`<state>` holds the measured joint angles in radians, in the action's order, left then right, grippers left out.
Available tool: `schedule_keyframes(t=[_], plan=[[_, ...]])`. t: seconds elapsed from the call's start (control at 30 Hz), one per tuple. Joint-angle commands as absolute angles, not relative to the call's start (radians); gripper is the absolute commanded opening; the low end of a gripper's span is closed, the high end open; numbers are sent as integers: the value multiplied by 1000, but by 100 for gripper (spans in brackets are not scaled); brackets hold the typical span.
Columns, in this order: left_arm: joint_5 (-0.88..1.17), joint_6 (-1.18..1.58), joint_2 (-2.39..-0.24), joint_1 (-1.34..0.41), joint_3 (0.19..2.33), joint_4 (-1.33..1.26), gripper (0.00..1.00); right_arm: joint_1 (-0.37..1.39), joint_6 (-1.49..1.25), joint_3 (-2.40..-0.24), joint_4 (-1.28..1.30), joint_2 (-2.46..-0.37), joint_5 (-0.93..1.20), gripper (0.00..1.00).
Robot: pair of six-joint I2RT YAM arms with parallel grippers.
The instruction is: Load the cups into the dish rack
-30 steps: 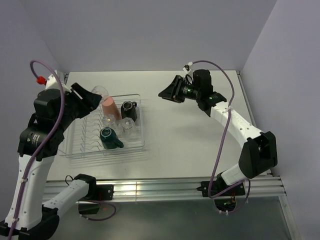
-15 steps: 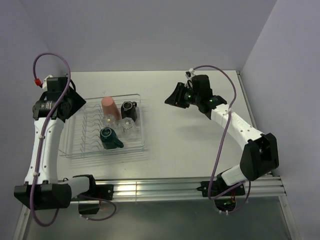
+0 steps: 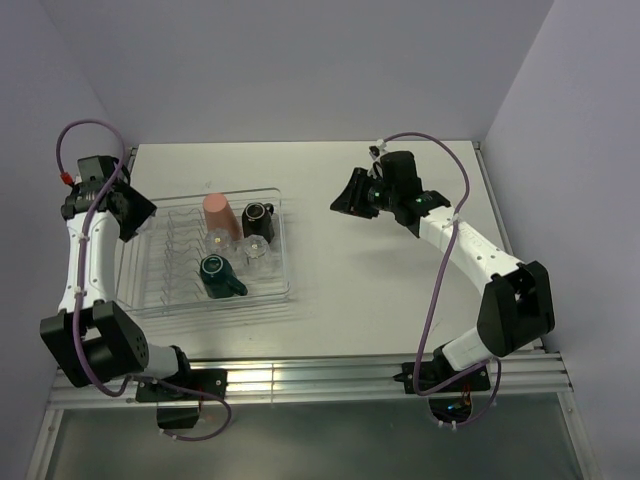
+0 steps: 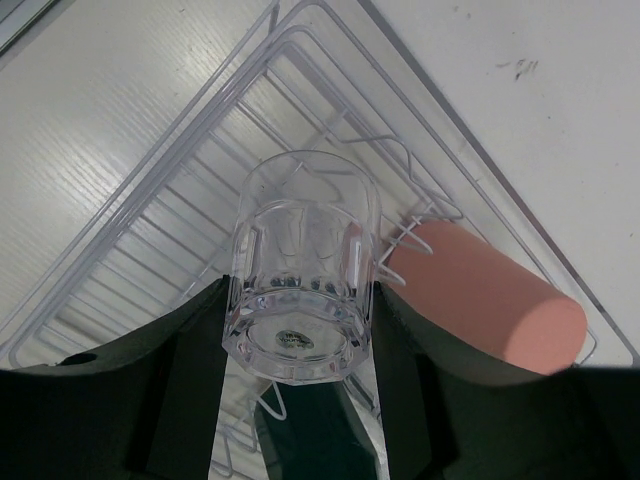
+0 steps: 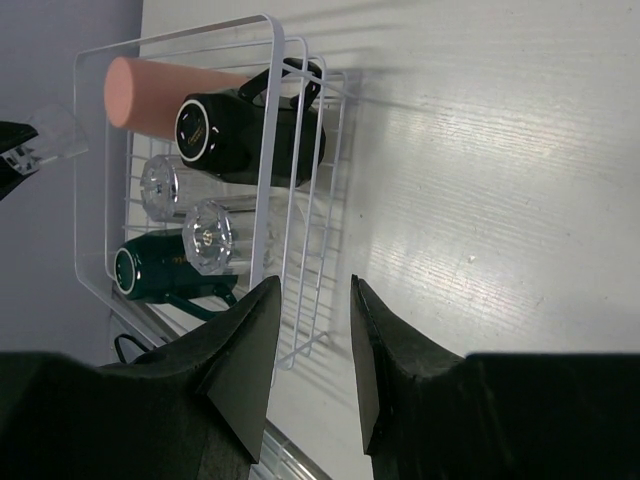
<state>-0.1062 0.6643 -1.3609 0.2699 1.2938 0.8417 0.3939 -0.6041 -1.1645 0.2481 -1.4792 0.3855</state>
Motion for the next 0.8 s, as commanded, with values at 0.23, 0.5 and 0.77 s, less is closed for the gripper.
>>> schedule_keyframes(t=[0.23,0.5,0.77], plan=[[-74,655,-1502,308,1305,727,0,390,-583,-1180,236,-1486,393,41],[-80,660,-1580,322,1330,718,0,390,-580,-1180,238,-1496,402,41],[-69,658,-1634,342,1301,696,0,390,-577,-1181,238,-1503,408,41]])
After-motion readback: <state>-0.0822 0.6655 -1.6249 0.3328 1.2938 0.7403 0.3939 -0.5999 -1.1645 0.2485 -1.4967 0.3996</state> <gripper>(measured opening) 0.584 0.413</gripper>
